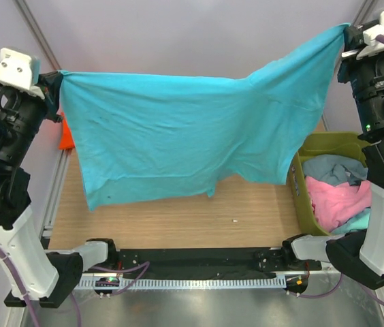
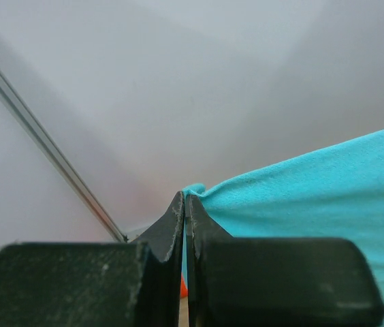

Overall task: Fold and stack the t-shirts
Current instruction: Flatten the tshirt out

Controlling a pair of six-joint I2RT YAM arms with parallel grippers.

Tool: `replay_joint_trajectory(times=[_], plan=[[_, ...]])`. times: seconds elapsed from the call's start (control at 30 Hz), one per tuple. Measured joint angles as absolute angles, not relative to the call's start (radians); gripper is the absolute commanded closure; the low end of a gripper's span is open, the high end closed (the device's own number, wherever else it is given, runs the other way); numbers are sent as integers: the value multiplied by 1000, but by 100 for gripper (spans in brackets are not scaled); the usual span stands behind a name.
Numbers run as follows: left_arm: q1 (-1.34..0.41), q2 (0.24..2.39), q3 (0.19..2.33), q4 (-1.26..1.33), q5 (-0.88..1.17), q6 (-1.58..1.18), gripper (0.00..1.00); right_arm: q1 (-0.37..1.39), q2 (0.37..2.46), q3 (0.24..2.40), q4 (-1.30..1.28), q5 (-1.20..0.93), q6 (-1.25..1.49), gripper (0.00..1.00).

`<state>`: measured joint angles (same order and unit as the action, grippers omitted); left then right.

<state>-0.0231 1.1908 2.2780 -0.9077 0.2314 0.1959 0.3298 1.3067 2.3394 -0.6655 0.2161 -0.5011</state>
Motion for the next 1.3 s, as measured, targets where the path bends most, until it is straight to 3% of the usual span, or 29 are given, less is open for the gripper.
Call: replay_joint_trajectory(times=[0.23, 0.4, 0.63, 0.8, 1.03, 1.3], plan=[[-23, 1224, 2015, -843, 227, 275, 100, 330, 1313, 2126, -562, 215, -518, 99], [-17, 1389, 1839, -781, 223, 354, 100, 324, 1498, 2072, -495, 207, -544, 99], [23, 1821, 2032, -752, 207, 371, 100, 247, 1926, 2243, -458, 175, -564, 99], [34, 1942, 2234, -747, 196, 373, 100, 192, 2094, 2389, -439, 168, -575, 99], [31, 1850, 2220, -670, 202, 374, 100, 177, 1967, 2305, -374, 150, -569, 99], [31, 1478, 1763, -635, 261, 368, 100, 197, 1541, 1985, -403, 98, -520, 99]])
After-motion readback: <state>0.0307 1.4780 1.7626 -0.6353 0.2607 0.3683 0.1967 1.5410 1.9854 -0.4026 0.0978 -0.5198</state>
